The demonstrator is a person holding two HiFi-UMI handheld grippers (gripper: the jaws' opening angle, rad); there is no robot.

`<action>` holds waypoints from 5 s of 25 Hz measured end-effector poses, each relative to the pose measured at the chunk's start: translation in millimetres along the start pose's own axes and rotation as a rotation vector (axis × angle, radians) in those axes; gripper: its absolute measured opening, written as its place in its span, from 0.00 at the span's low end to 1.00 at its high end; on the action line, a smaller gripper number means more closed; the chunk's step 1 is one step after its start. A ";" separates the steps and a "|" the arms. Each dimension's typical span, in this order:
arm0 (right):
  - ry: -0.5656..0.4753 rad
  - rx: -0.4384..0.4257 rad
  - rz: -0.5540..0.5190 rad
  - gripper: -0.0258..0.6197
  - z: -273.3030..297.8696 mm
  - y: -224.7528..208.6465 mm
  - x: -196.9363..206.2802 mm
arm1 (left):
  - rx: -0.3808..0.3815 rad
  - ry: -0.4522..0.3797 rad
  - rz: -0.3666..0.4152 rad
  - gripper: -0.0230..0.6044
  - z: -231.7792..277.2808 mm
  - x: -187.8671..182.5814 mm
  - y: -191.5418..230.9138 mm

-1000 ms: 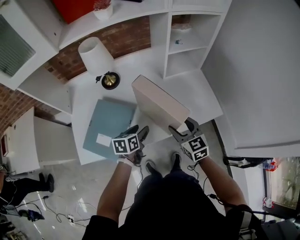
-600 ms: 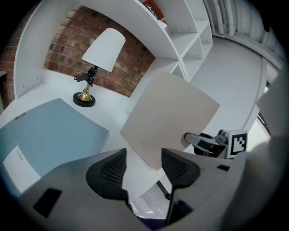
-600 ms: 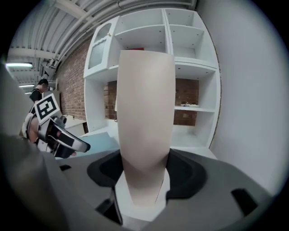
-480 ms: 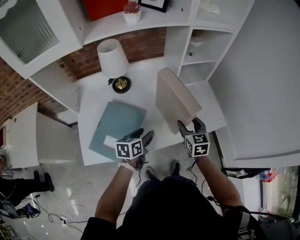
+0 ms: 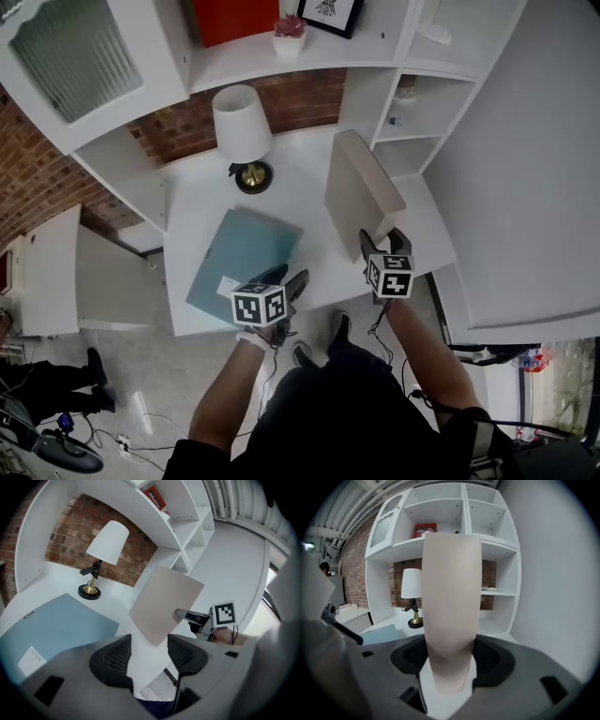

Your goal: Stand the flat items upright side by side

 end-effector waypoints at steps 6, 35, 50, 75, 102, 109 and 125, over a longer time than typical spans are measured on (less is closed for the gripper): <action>0.000 0.021 0.010 0.48 33.8 -8.8 -6.5 | -0.022 0.019 -0.004 0.42 5.2 4.8 1.8; -0.018 0.099 0.034 0.49 191.9 -41.5 -45.2 | -0.125 -0.026 -0.168 0.42 50.0 -35.3 19.0; -0.048 0.081 0.032 0.52 189.7 -42.6 -50.4 | -0.116 -0.044 -0.203 0.42 63.7 -41.4 18.8; -0.045 -0.035 -0.091 0.39 208.6 -14.1 -45.8 | -0.158 -0.094 -0.229 0.40 59.4 -45.3 26.0; 0.226 -0.847 -0.020 0.30 153.9 176.4 -5.8 | -0.552 -0.406 -0.329 0.39 -131.6 25.0 101.6; 0.330 -0.925 -0.131 0.35 166.8 220.4 18.5 | -0.802 -0.432 -0.480 0.40 -179.1 86.8 127.8; 0.591 -1.052 -0.074 0.52 202.8 232.9 72.6 | -0.735 -0.352 -0.681 0.49 -131.1 123.1 154.8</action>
Point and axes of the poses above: the fingertips, and each gripper's own axes: z forward along the fingers, y to its left, x out of its underside, the point moved 6 cm from there along -z, backward along the fingers, and after that the axes turned 9 degrees about -y, right-handed, at the moved point
